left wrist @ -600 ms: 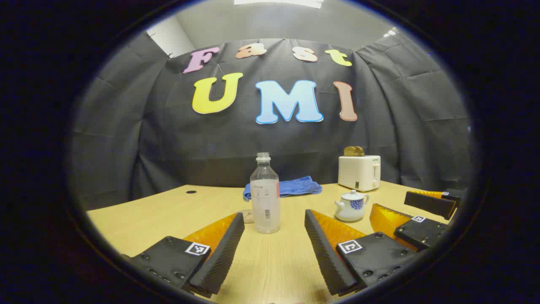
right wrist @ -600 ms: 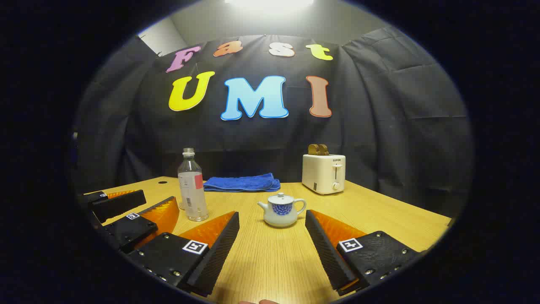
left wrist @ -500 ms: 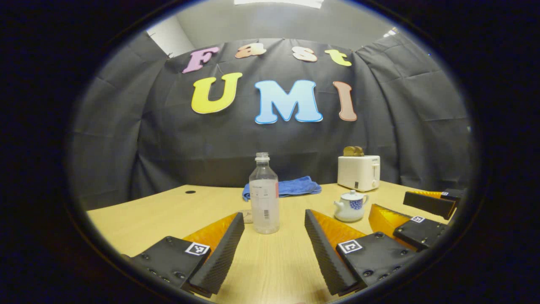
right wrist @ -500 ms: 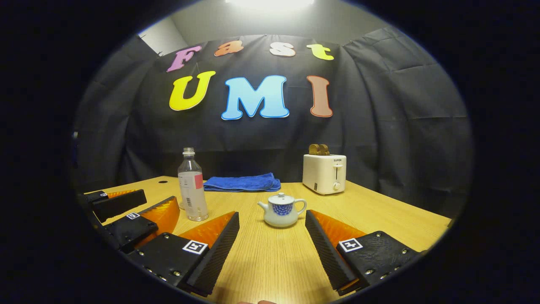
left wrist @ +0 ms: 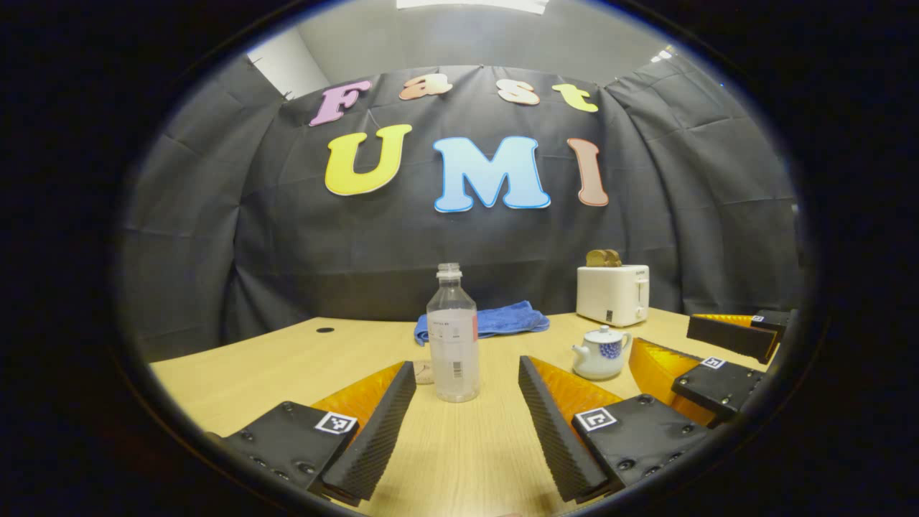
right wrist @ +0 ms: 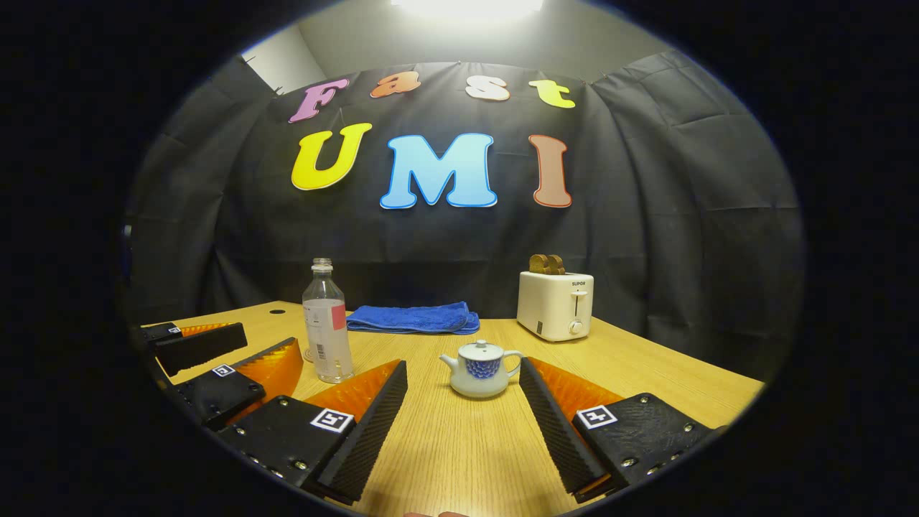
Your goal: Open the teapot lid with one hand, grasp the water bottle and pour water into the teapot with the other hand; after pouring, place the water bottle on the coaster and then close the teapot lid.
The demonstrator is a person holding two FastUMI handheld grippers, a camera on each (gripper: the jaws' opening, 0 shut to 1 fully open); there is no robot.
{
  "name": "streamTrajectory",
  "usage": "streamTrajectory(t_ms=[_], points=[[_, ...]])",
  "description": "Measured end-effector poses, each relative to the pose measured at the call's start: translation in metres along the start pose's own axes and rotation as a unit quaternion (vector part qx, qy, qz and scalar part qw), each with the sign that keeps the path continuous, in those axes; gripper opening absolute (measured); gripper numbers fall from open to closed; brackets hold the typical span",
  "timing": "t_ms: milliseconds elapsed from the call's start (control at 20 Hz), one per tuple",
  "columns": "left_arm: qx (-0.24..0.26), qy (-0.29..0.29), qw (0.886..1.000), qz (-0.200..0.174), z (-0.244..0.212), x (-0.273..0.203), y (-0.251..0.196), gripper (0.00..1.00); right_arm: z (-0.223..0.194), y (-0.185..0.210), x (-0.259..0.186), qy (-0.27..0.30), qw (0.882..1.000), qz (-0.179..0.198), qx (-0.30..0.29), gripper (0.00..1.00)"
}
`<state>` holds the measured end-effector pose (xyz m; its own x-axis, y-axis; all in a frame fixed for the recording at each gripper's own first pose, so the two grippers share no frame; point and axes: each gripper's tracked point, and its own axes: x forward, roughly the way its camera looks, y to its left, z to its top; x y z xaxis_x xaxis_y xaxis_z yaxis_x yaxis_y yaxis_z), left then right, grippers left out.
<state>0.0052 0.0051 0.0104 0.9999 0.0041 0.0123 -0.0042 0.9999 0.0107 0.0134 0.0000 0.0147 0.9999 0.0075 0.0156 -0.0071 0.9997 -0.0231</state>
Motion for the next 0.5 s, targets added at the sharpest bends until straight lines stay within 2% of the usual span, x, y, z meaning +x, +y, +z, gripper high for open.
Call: streamTrajectory(t_ms=[300,500], points=[[-0.012,-0.009,1.000,-0.010,0.014,0.003,0.001,1.00,0.004,-0.018,0.047,0.002,1.000,-0.004,0.003,0.97],[-0.003,-0.013,1.000,-0.005,0.017,0.008,0.007,1.00,0.005,-0.033,0.110,0.016,0.999,-0.020,-0.022,0.97]])
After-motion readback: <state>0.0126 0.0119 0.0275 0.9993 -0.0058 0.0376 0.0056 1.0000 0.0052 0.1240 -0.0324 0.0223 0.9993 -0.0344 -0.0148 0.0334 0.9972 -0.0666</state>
